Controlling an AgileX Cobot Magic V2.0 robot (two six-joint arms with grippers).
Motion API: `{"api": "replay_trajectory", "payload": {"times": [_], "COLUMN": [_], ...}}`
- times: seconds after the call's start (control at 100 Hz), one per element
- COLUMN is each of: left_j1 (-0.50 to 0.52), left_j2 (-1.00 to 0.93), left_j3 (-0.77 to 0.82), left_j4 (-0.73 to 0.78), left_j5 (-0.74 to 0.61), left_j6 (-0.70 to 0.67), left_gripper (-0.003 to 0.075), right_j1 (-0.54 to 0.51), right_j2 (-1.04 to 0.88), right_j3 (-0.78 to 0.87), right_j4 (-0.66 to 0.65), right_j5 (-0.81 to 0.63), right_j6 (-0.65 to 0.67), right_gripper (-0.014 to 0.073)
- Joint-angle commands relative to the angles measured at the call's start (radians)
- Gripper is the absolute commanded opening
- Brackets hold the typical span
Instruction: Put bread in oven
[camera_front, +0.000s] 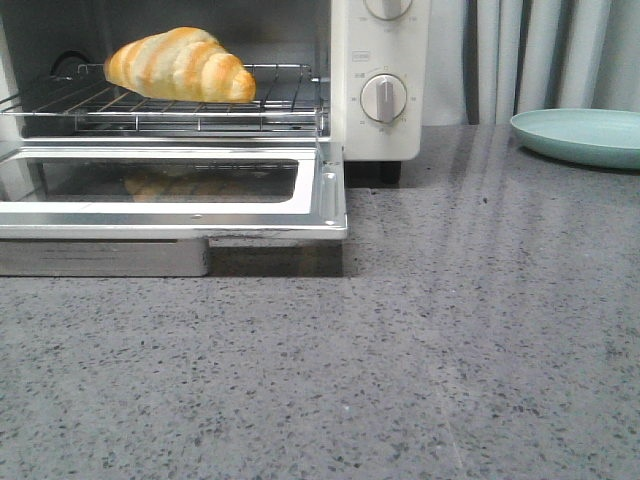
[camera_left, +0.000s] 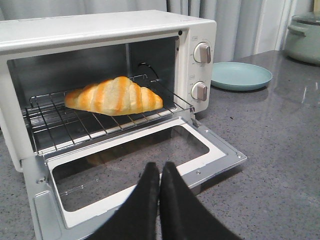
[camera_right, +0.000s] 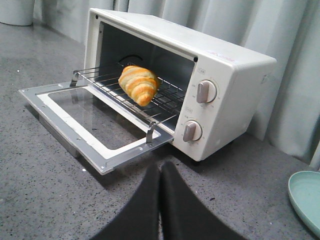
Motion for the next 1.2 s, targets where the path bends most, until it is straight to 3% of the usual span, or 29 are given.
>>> {"api": "replay_trajectory", "payload": {"times": [0.0, 0.88, 0.98, 1.19], "left_j1": [-0.008, -0.001, 0.051, 0.288], "left_j2": [0.012, 0.008, 0.000, -0.120], "left_j3": [-0.027, -0.003, 0.054, 0.259], "left_j4": [-0.024, 0.013, 0.069, 0.010], "left_j5": [-0.080, -0.072, -0.120, -0.327], "left_j6": [-0.004, -0.004, -0.003, -0.003], "left_gripper": [-0.0021, -0.0021, -0.0021, -0.0021], "right_j1": [-0.006, -0.006, -0.006, -0.006], "right_j2": [0.008, 0.008, 0.008, 0.008], "right_j3": [-0.022, -0.022, -0.022, -0.022], "right_j4": [-0.030, -0.030, -0.030, -0.030], "right_j5": [-0.077, -0.077, -0.077, -0.077], "right_j6": [0.000, 0.000, 0.000, 0.000], "right_gripper": [-0.0069, -0.0069, -0.0069, -0.0069]}}
